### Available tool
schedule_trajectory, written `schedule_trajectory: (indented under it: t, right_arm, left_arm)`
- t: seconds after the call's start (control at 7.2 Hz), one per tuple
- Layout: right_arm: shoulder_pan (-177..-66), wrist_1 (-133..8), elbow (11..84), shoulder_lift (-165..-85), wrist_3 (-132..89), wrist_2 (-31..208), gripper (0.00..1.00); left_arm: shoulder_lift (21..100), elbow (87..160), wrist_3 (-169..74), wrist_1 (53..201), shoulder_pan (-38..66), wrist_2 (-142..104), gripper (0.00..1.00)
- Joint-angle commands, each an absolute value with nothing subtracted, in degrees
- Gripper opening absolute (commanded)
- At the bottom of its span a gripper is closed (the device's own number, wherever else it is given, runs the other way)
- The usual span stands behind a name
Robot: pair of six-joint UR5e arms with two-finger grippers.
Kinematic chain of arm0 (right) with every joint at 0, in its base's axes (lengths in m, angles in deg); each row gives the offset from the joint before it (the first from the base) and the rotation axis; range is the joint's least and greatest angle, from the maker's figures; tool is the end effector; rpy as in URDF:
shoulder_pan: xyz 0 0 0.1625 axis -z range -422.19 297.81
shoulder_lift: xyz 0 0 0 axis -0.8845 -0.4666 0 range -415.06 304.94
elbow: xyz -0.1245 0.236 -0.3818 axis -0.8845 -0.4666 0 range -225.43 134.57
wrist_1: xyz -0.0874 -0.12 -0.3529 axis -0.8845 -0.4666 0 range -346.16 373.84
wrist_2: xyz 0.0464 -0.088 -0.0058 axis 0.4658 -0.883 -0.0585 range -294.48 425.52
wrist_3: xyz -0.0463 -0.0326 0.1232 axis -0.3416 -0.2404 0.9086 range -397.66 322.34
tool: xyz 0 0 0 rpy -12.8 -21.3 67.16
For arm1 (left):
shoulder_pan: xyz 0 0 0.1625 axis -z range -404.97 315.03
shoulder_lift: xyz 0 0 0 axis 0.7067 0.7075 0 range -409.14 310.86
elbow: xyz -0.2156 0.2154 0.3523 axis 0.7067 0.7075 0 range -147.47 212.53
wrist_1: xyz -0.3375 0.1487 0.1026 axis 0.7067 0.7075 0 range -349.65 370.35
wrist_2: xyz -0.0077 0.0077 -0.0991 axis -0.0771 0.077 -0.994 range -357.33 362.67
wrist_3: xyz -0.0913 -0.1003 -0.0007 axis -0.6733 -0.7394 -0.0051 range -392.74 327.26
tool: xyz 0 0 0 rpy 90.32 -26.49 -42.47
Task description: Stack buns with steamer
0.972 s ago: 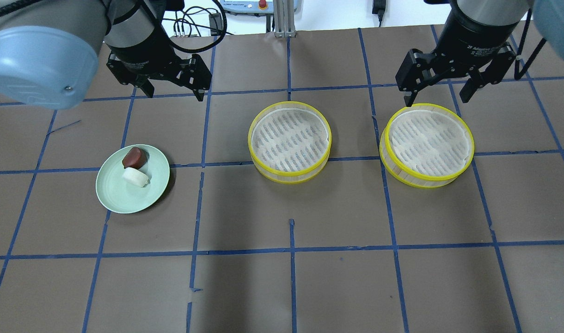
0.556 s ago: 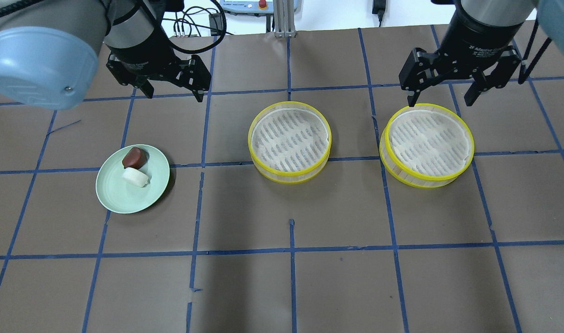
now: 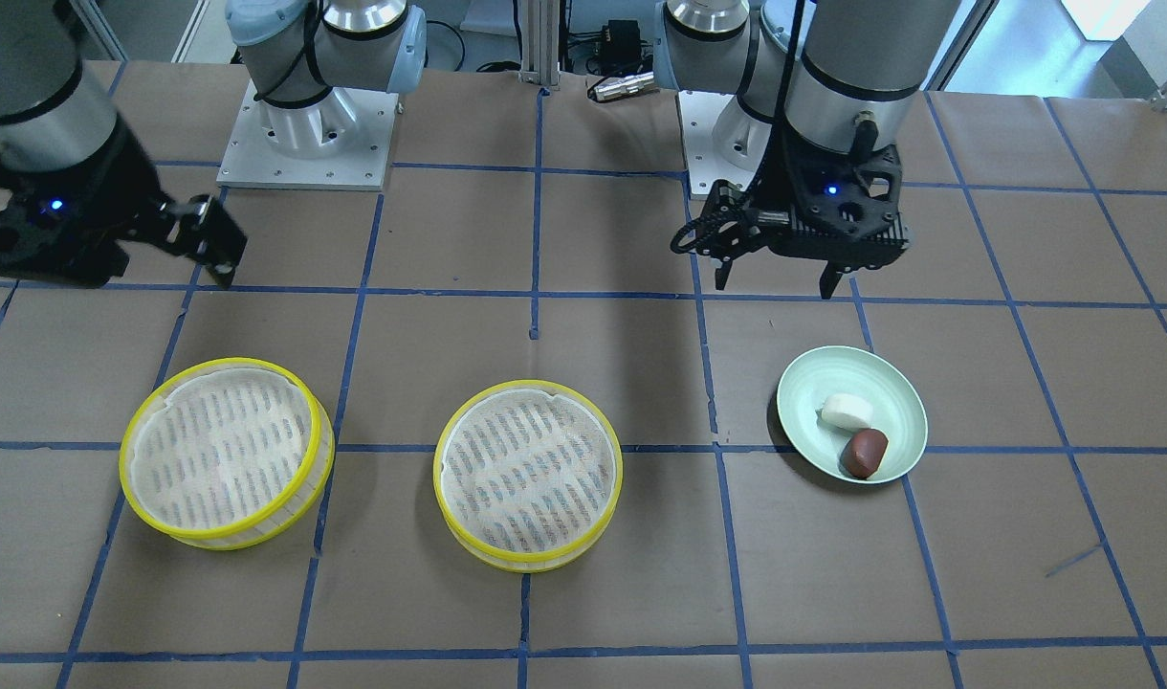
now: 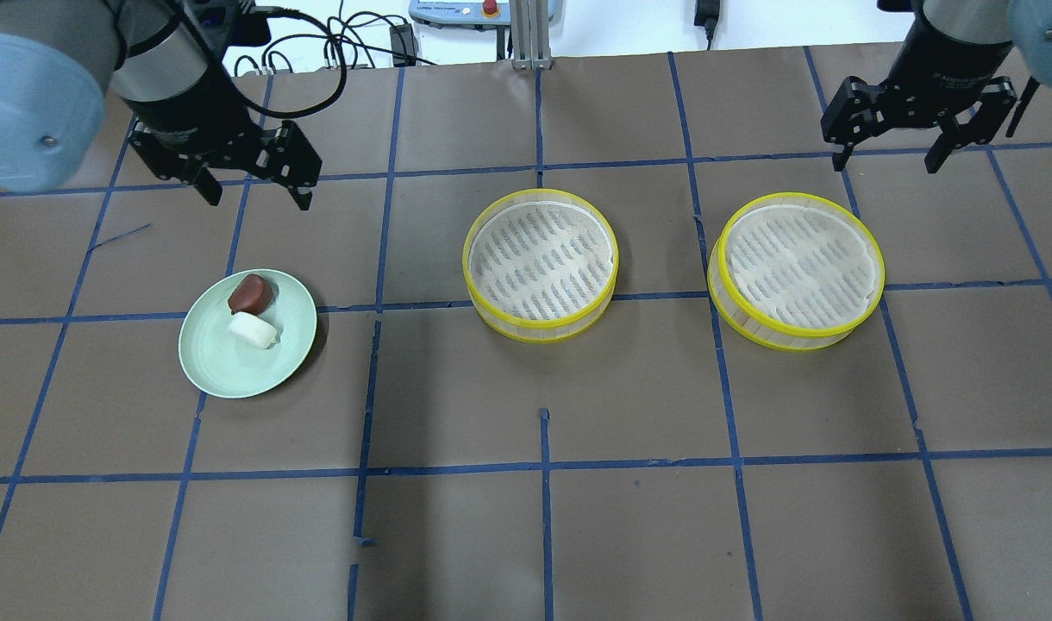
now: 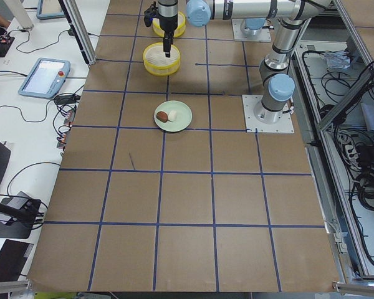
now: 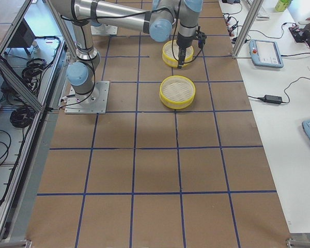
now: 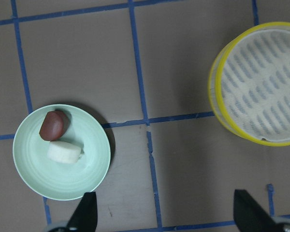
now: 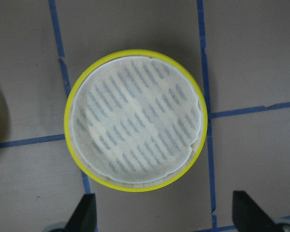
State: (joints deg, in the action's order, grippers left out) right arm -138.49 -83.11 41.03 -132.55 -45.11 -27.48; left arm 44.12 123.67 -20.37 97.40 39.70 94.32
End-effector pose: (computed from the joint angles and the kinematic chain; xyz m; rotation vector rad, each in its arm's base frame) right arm -0.0077 -0.5644 0.4224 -0.1672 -3.0913 -0.0685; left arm -0.0842 -0.4905 0.4619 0.1919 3.1106 0.0459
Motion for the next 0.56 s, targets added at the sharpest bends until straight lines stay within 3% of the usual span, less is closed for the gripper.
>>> schedule_trajectory:
  t: [0.0, 0.28, 0.42]
  right_arm:
    - [-130.61, -91.42, 41.66, -124.09, -53.98, -26.86, 0.97]
    - [-130.3, -102.91, 49.09, -120.02, -55.5, -26.94, 0.95]
    - [-130.22, -108.36, 54.1, -120.27, -55.5, -26.94, 0.95]
  left_arm:
    - [46.2, 131.02, -3.13, 96.06, 27.34, 93.64, 1.0]
    - [54.43, 140.25, -1.54, 78.47, 25.08, 94.16, 0.99]
    - [57.61, 141.33, -2.76, 74.72, 25.17, 94.16, 0.98]
